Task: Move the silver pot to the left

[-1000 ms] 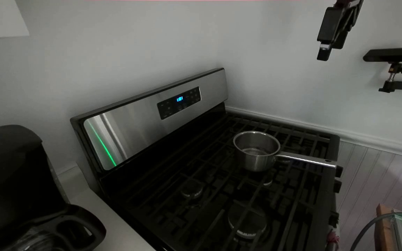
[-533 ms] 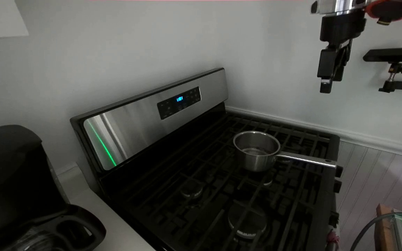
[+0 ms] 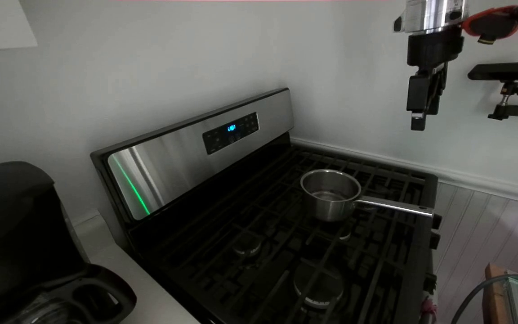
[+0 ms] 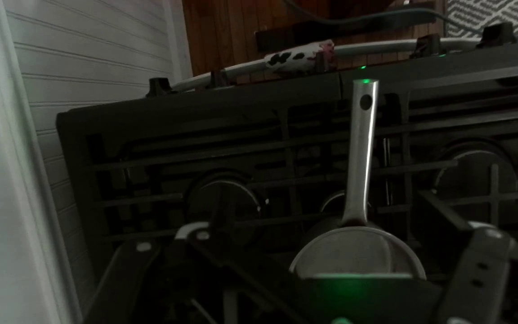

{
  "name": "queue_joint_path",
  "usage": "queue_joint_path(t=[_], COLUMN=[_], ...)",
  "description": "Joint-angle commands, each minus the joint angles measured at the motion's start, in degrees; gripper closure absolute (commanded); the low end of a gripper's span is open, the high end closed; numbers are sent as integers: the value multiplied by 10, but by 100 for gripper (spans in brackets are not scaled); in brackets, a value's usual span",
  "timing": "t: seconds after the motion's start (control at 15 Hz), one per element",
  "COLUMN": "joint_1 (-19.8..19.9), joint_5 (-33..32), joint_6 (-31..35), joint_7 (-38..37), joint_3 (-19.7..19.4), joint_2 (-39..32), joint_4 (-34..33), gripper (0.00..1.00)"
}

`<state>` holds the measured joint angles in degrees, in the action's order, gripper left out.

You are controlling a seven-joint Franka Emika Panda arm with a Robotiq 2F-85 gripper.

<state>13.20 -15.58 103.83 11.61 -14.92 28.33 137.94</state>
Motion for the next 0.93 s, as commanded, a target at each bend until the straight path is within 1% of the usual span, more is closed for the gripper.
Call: queue_joint_path(t=[0.0, 0.4, 0.73, 0.8, 0.87], joint_1=[-22, -37, -31, -30, -28], joint_5=[27, 66, 89, 91, 93], joint_6=[-3, 10, 26, 27, 31], joint_7=[27, 36, 57, 61, 62], joint_3=[-5, 6, 11, 12, 12], joint_2=[-88, -206, -263, -270, -275], joint_4=[-4, -1, -10, -12, -13], gripper=[0, 0, 0, 12, 26])
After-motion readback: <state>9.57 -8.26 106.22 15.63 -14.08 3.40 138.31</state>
